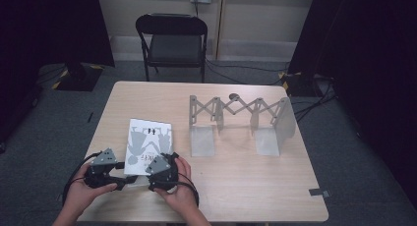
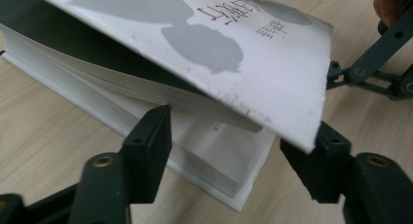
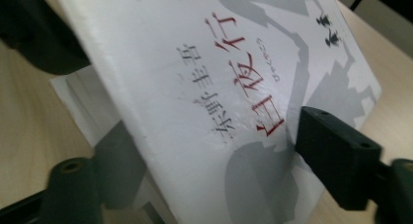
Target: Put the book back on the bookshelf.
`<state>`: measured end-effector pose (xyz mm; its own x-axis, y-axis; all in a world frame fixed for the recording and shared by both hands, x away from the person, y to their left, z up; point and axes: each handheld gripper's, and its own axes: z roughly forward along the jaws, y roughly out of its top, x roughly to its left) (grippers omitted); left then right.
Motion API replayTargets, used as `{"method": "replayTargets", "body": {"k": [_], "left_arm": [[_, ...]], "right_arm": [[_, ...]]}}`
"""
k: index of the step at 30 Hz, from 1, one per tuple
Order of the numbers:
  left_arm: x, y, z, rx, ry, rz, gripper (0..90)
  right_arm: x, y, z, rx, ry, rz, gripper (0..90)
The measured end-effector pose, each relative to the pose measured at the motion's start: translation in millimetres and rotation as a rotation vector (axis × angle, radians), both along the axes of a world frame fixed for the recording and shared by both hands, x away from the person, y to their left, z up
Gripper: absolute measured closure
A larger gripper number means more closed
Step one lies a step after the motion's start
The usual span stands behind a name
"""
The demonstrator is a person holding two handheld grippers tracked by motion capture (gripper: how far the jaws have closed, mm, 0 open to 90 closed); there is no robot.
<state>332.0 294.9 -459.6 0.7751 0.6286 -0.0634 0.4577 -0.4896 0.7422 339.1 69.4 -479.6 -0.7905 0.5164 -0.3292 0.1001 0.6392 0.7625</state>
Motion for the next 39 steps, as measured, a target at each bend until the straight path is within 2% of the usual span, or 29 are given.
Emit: {"method": "replayTargets", "body": {"k": [1,2,3,4,6,8,11,12,15,17,23,26,28,29,31,34,35,37,39], "left_arm": [[0.0,0.0,0.0,0.000,0.000,0.000,34.0],[-1.3,-1.2,-0.7,0.007,-0.011,-0.013,32.3],[-1.6,-0.4,-0.5,0.027,-0.026,-0.019,31.6],[-1.6,-0.4,-0.5,0.027,-0.026,-0.019,31.2],[-1.9,1.3,-2.7,0.029,-0.017,-0.008,30.0],[-1.6,3.3,-4.7,0.029,-0.009,-0.006,29.5],[-2.1,4.0,-7.2,0.037,-0.007,-0.002,29.1],[-1.9,4.9,-8.4,0.026,0.000,-0.009,29.1],[-1.4,6.0,-9.3,0.031,-0.003,-0.013,29.1],[-1.2,7.6,-9.5,0.031,-0.003,-0.010,28.7],[-0.8,10.9,-9.2,0.014,-0.015,-0.011,27.6],[0.3,15.0,-10.3,0.026,-0.018,-0.014,27.4],[0.6,18.2,-12.4,0.010,-0.019,-0.006,27.0],[1.1,21.4,-12.3,-0.015,-0.011,0.001,27.0],[0.7,23.3,-11.7,-0.015,-0.010,0.008,27.4],[-1.0,28.8,-12.4,0.018,-0.022,-0.017,27.4],[-1.5,31.2,-15.8,0.024,0.000,-0.013,27.5],[-1.6,27.8,-17.5,0.030,0.008,-0.027,27.5],[-3.3,18.5,-21.8,0.088,0.012,-0.047,27.4]], "right_arm": [[0.0,0.0,0.0,0.000,0.000,0.000,25.6],[-2.4,0.0,3.9,-0.015,-0.025,0.015,33.2],[-2.2,-0.4,5.8,-0.012,-0.022,0.015,35.8],[-2.2,-0.4,5.8,-0.012,-0.022,0.015,35.8],[-2.0,-3.8,11.7,0.000,-0.025,0.011,42.2],[-1.7,-5.7,17.8,-0.021,-0.029,0.022,47.7],[-3.0,-5.8,21.2,-0.038,-0.037,0.027,51.2],[-3.1,-6.6,25.7,-0.049,-0.033,0.028,53.7],[-2.0,-8.7,30.9,-0.056,-0.025,0.029,55.7],[0.8,-12.5,38.6,-0.044,0.000,0.024,58.0],[5.1,-14.9,49.9,-0.044,0.019,0.013,60.0],[7.9,-15.4,58.4,-0.042,0.026,0.002,61.3],[10.4,-15.6,64.4,-0.048,0.032,-0.003,62.4],[11.0,-15.7,66.3,-0.050,0.032,-0.005,62.6],[13.6,-15.9,71.6,-0.063,0.046,-0.010,63.2],[14.8,-16.8,75.8,-0.072,0.046,-0.019,64.0],[16.3,-18.1,79.2,-0.069,0.050,-0.026,64.5],[17.9,-18.9,81.7,-0.073,0.054,-0.026,64.7],[19.1,-18.2,84.1,-0.078,0.064,-0.031,64.8]]}}
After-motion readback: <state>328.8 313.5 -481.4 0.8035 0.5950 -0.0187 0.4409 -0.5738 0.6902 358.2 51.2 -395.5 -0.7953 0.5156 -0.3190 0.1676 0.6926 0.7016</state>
